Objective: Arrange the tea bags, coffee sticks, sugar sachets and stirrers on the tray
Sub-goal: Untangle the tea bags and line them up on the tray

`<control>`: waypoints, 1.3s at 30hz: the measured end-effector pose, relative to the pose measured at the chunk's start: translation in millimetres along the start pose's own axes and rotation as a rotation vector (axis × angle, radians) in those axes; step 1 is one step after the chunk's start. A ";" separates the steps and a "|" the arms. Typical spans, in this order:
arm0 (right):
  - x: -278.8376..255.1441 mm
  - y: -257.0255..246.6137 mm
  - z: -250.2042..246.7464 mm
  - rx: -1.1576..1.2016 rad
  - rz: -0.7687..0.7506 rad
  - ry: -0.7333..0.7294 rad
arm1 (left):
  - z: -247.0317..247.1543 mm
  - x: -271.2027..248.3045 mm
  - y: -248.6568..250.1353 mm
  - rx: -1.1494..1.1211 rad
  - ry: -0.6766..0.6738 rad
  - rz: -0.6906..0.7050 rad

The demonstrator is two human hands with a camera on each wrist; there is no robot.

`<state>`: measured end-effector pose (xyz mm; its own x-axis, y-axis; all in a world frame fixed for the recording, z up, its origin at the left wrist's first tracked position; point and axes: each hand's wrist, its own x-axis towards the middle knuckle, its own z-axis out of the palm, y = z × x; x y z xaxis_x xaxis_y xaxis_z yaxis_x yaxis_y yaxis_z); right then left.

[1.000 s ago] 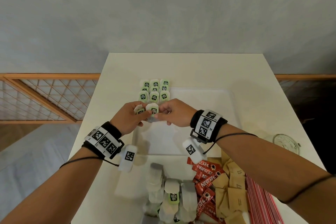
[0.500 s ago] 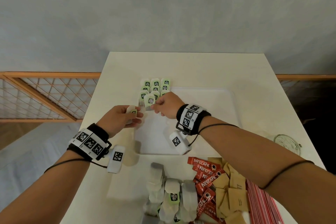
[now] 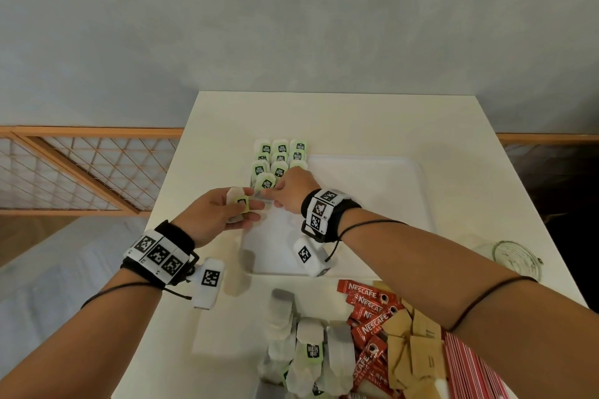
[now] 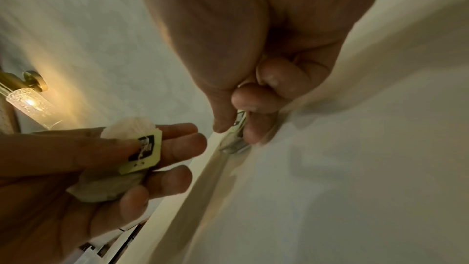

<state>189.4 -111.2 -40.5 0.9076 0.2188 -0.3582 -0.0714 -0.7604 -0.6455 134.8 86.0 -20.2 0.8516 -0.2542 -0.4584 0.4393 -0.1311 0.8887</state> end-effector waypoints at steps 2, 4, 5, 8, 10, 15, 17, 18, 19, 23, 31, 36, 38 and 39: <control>-3.2 5.4 -3.1 0.072 -0.013 0.015 | 2.8 0.2 0.7 0.019 -0.022 0.011; -6.3 10.6 -5.7 0.118 -0.056 0.032 | 6.8 -0.1 2.1 0.052 -0.051 0.022; -8.7 12.5 -7.6 0.132 -0.083 0.040 | 8.8 0.1 2.7 0.064 -0.065 0.023; -19.9 15.0 -14.9 0.165 -0.180 0.014 | 15.4 2.2 4.5 0.079 -0.116 0.024; -30.0 13.3 -20.3 0.184 -0.248 -0.023 | 20.8 3.2 6.7 0.107 -0.160 0.039; -40.7 18.2 -26.2 0.222 -0.322 -0.119 | 35.5 5.2 12.7 0.103 -0.238 0.055; -40.0 23.0 -26.6 0.215 -0.344 -0.107 | 39.5 5.8 14.7 0.078 -0.240 0.055; -40.1 25.3 -27.4 0.216 -0.349 -0.094 | 40.8 6.7 15.1 0.064 -0.246 0.054; -41.1 26.6 -28.7 0.220 -0.351 -0.082 | 41.5 7.8 15.1 0.044 -0.251 0.051; -44.3 30.6 -34.8 0.243 -0.325 -0.060 | 40.9 14.8 13.6 0.022 -0.149 0.047; -45.8 33.8 -34.1 0.279 -0.243 -0.015 | 38.3 22.3 9.4 0.287 0.030 0.261; -46.8 30.6 -29.9 0.337 -0.218 0.006 | 40.3 22.4 10.6 0.253 0.045 0.321; -47.3 30.6 -26.9 0.365 -0.191 -0.035 | 38.7 22.5 11.4 0.254 0.058 0.329; -48.2 31.0 -25.4 0.361 -0.188 -0.057 | 36.4 23.8 10.3 0.254 0.069 0.335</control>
<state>153.9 -160.8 -26.1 0.8952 0.3743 -0.2419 -0.0568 -0.4426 -0.8949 149.2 43.7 -22.0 0.9561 -0.2595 -0.1359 0.0581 -0.2867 0.9563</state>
